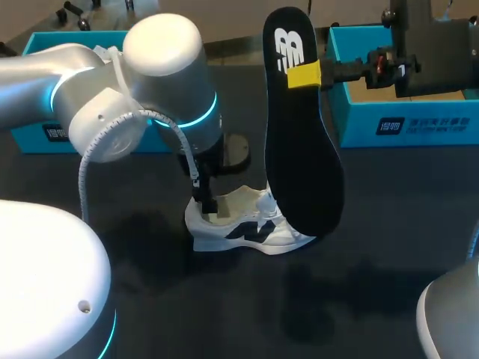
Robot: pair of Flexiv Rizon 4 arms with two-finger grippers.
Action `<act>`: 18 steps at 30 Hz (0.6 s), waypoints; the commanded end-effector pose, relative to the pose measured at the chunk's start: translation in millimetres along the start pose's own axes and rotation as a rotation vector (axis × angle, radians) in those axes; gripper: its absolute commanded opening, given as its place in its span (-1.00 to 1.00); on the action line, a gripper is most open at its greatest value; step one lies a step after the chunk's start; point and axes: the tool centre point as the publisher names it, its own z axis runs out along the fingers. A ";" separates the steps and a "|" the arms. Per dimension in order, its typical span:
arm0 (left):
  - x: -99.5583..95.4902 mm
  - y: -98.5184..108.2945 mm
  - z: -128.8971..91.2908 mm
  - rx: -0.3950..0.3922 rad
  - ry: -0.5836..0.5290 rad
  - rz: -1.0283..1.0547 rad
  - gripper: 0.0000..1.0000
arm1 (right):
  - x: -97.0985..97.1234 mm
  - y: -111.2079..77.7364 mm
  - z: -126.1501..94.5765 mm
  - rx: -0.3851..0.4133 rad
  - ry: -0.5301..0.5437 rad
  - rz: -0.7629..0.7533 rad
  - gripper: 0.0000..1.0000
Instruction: Take the shoe out of the shoebox, open the shoe tongue, remove and reinsert the insole, then place the shoe into the shoebox
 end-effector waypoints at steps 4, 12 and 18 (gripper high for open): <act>-10.0 -29.2 23.5 -0.036 -0.017 -0.009 1.00 | -0.7 2.7 4.8 0.003 -0.001 0.003 -1.00; -27.5 -45.3 48.9 -0.049 0.059 -0.034 1.00 | -0.7 2.7 4.8 0.003 -0.001 0.003 -1.00; -26.2 -52.7 62.4 -0.026 0.080 -0.008 1.00 | -0.7 2.7 4.8 0.003 -0.001 0.003 -1.00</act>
